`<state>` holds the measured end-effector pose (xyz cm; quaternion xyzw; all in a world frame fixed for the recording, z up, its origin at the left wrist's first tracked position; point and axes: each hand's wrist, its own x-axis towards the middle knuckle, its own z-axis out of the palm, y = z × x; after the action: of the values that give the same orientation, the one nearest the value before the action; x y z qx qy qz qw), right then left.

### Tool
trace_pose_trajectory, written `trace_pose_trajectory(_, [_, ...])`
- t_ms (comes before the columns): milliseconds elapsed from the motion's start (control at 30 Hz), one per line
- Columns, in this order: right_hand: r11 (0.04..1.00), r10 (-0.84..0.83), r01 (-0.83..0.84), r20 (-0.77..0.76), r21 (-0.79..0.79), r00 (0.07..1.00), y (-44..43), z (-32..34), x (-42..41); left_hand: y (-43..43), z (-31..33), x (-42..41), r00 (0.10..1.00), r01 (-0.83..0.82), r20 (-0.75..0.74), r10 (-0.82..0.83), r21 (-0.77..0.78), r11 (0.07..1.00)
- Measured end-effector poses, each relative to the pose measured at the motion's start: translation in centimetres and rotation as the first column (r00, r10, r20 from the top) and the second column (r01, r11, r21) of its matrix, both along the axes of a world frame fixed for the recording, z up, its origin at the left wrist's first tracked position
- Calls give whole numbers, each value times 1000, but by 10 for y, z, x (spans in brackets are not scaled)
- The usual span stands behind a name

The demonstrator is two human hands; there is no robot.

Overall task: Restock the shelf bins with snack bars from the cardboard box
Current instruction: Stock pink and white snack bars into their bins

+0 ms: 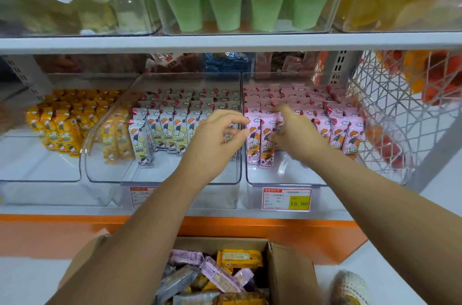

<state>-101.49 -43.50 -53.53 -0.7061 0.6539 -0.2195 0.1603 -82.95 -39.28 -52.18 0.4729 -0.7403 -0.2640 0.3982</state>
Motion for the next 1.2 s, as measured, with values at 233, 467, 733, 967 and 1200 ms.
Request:
trace_pose_trajectory(233, [1000, 13, -13, -43, -9, 999, 17, 7, -9, 12, 6, 4, 999, -19, 51, 19, -8, 1000])
trace_pose_trajectory(467, [999, 37, -32, -204, 26, 978, 13, 15, 9, 35, 15, 12, 990, -51, 129, 48, 16, 999])
trace_pose_trajectory(733, [995, -3, -30, -311, -100, 950, 2, 11, 12, 38, 11, 12, 979, -26, 203, 3, 114, 993])
trace_pose_trajectory(967, [994, 17, -49, -302, -98, 953, -2, 2, 8, 32, 8, 12, 990, -14, 140, -3, 121, 993])
trace_pose_trajectory(1200, [994, 39, -63, -237, -91, 971, 9, 7, -6, 33, 6, 12, 989, -5, 145, -11, 112, 994])
